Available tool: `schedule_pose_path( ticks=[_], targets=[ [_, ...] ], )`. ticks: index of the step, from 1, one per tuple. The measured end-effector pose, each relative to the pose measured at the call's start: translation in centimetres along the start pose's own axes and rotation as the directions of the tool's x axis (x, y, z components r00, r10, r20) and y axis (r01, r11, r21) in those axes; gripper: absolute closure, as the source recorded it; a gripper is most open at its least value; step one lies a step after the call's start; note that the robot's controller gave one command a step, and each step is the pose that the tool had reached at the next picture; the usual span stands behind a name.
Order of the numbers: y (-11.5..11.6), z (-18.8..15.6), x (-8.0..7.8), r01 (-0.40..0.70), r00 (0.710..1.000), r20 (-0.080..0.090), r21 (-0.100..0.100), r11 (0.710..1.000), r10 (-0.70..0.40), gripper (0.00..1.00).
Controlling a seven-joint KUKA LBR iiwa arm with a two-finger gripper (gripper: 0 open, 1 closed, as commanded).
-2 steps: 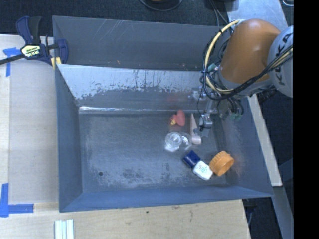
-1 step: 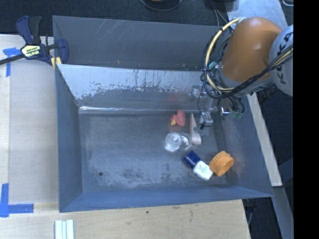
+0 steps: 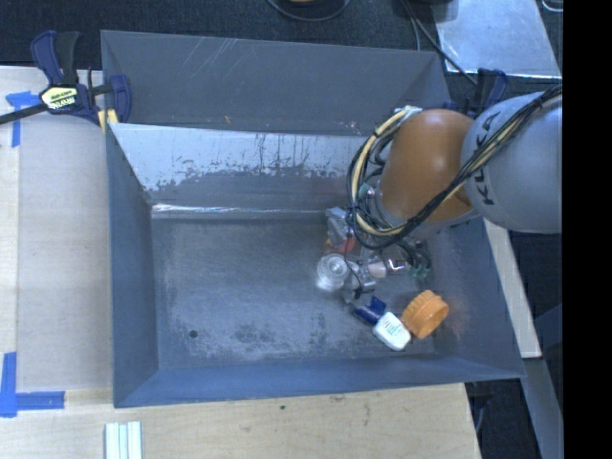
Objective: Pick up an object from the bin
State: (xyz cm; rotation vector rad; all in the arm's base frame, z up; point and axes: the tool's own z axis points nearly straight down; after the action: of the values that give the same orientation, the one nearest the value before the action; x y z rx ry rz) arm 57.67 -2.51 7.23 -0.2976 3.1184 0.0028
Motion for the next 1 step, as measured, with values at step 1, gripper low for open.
schedule_pose_path(
  ticks=[1],
  targets=[
    [0.04, -7.10, -0.08, -0.013, 1.000, 0.001, 0.003, 1.000, 0.013, 0.00]
  ],
)
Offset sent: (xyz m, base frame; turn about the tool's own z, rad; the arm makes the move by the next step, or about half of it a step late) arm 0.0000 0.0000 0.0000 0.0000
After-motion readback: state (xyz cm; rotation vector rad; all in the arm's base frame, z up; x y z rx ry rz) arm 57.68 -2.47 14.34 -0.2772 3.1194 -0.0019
